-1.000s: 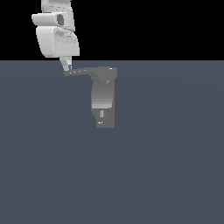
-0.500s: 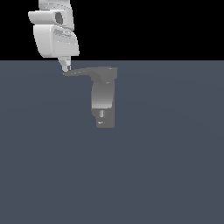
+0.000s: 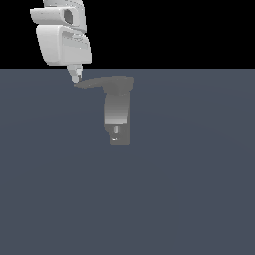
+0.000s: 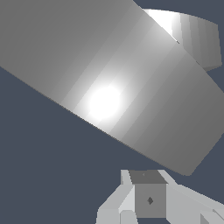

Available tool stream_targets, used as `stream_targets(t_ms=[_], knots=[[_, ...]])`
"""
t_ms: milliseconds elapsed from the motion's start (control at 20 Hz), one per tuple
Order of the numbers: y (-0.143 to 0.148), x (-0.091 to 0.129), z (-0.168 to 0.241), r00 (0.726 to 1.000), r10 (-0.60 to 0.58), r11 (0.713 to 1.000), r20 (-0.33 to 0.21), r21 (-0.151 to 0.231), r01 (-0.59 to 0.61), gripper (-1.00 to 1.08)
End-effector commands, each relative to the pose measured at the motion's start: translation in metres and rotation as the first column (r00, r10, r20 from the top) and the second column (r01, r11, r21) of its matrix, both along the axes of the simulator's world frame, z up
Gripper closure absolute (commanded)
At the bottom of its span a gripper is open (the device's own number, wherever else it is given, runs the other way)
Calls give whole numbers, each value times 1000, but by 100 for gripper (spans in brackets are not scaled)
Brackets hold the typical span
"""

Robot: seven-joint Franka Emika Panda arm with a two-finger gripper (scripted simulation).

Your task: Turn on the faucet by rotating a designated handle.

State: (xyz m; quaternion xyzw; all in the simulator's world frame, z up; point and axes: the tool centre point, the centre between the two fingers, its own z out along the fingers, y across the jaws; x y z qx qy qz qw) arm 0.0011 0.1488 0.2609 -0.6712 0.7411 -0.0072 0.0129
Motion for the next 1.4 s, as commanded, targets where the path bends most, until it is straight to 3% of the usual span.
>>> stream_targets(t_ms=[0,1000,1100,1350], knots=[[-13,-8,-6,1000,-12,1000,-14,-5,12,108],[-47,-62,-12,1000,-10,1000,-28,-7,10,108],[-40,-54,-1,1000,-3,1000,-1,-4,3,108],[-65,-59,-4,1000,-4,1000,-7,-5,4,108]])
